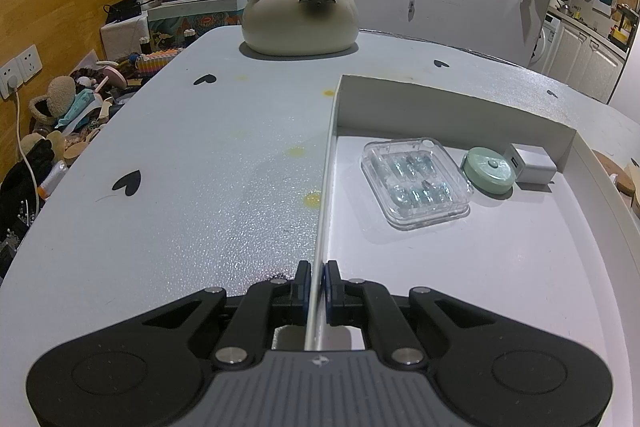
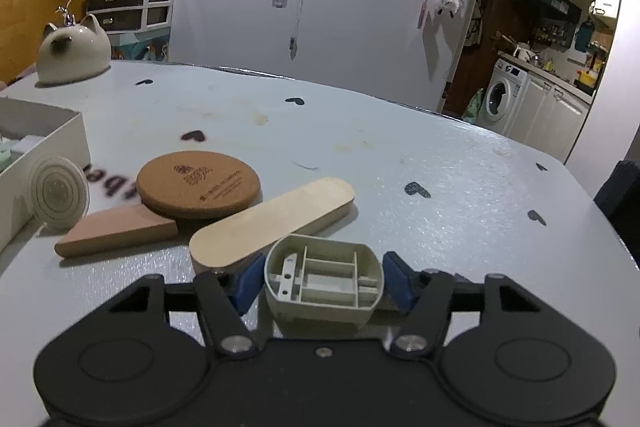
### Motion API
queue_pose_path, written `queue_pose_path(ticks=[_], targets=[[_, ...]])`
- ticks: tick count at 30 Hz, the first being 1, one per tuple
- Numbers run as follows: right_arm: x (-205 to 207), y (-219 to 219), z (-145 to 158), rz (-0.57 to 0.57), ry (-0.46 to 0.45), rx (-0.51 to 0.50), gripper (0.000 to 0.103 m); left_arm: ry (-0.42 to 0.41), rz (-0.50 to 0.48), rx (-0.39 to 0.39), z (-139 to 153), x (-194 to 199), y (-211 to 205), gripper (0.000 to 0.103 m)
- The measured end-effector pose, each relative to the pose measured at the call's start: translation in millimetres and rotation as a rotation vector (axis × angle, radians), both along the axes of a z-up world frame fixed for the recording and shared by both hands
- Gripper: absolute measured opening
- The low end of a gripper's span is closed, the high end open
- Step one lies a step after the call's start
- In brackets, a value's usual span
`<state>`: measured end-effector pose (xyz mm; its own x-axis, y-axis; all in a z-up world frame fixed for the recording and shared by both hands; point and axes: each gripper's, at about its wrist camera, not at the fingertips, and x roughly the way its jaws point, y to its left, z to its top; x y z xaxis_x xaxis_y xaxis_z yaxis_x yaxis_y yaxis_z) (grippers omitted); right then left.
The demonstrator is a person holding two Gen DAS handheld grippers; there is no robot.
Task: Organize rigid objects
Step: 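Return the right gripper and grasp the beige plastic holder, then carry the beige holder into the tray and release it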
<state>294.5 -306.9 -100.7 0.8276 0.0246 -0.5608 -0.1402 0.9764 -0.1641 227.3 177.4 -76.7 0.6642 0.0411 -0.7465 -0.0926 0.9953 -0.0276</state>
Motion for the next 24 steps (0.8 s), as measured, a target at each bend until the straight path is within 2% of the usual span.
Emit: queue_pose_path(ticks=[5,9,17,24], targets=[[-8,3,6,-0.025,-0.020,0.004,0.065,0.000,-0.001,0.003,0,0,0,0.006],[-21,12,23,-0.025,-0.088,0.026,0.065,0.000,-0.001,0.004,0,0,0,0.006],[-51,73,68,0.199,-0.209,0.079,0.065,0.000,-0.001,0.005,0,0,0,0.006],[-59,138,80,0.451,-0.208,0.121,0.065,-0.001,-0.001,0.005,0,0,0,0.006]])
